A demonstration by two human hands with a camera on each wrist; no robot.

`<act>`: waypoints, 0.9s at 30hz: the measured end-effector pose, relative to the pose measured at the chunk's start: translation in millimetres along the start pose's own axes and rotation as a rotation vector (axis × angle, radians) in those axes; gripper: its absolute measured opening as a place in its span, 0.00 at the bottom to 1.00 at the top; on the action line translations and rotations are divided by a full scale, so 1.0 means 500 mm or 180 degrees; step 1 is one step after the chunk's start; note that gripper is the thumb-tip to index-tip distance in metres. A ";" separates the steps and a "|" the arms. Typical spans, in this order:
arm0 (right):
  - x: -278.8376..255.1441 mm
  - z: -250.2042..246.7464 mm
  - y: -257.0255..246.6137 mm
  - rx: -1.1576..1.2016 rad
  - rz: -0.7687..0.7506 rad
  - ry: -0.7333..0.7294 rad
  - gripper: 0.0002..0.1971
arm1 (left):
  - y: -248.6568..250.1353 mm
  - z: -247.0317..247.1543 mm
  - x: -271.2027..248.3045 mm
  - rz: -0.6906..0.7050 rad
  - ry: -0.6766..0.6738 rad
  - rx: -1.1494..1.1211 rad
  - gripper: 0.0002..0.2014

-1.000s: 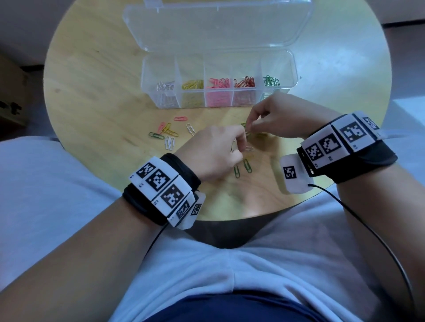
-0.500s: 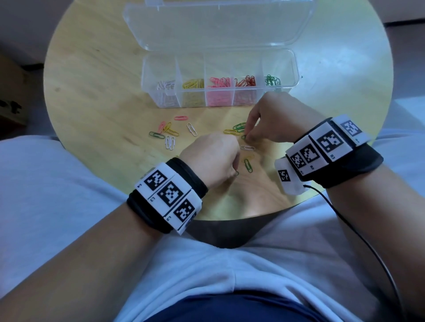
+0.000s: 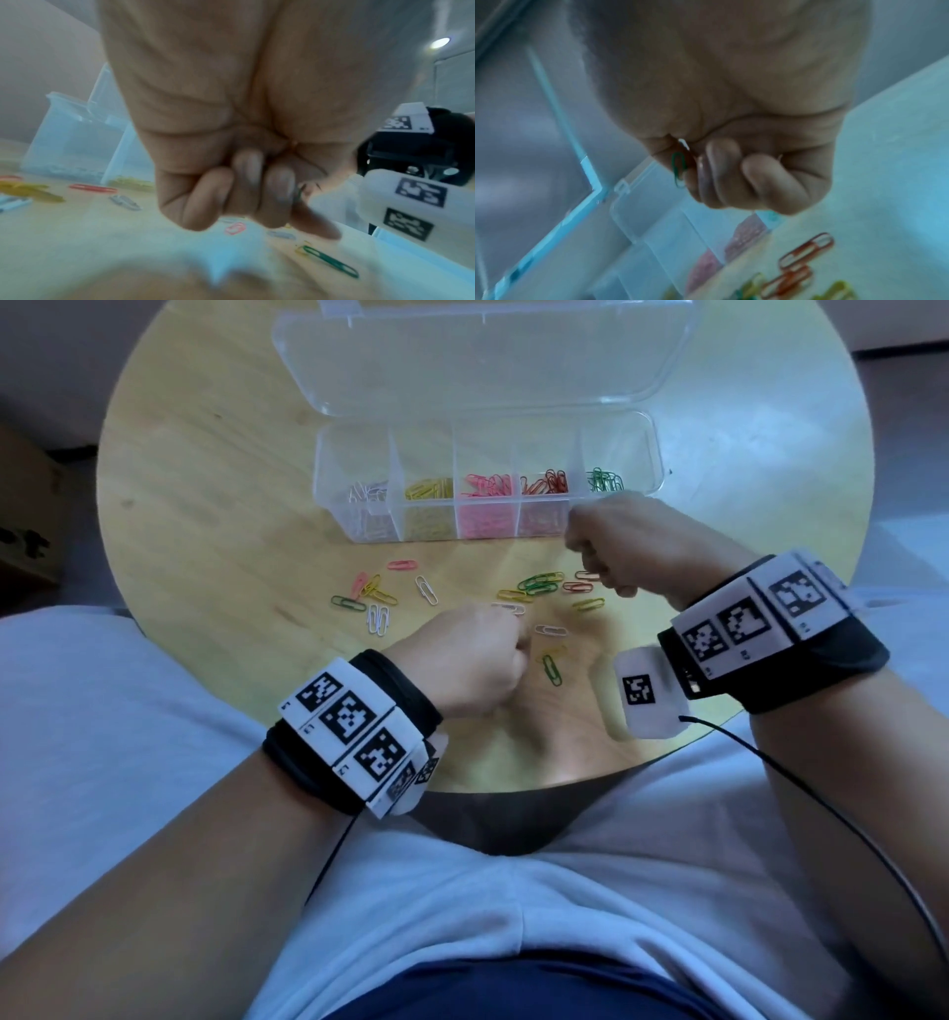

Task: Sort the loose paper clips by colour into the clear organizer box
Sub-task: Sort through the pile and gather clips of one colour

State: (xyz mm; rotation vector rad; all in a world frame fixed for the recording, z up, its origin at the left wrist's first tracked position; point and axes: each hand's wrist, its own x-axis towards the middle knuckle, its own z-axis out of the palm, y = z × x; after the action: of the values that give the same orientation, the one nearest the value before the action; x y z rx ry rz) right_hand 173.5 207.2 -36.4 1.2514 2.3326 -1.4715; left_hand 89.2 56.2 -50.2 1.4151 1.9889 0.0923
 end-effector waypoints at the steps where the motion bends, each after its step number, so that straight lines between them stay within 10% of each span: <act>1: 0.000 -0.006 0.000 0.0633 0.0055 0.0064 0.16 | 0.003 0.001 0.001 0.0015 0.0013 -0.0017 0.11; 6: -0.001 -0.024 -0.007 0.2376 -0.0112 0.0303 0.21 | 0.023 0.008 -0.001 0.0323 0.0295 -0.0104 0.11; 13: -0.006 -0.016 -0.005 0.2286 -0.0396 0.0073 0.21 | 0.020 0.022 -0.005 0.0267 0.0188 0.0196 0.14; 19: 0.000 0.004 0.009 0.0327 -0.0570 0.0328 0.25 | 0.027 0.025 -0.006 0.0113 0.0382 0.0357 0.10; 27: 0.000 0.022 0.014 -0.1186 -0.0564 -0.0035 0.04 | 0.023 0.027 -0.010 -0.0069 0.0573 0.0615 0.05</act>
State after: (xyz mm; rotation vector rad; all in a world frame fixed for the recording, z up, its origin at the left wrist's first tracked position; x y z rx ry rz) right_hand 175.2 199.7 -47.1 0.9586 2.6071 -1.0084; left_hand 106.9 52.1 -53.2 1.5527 2.2097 0.0182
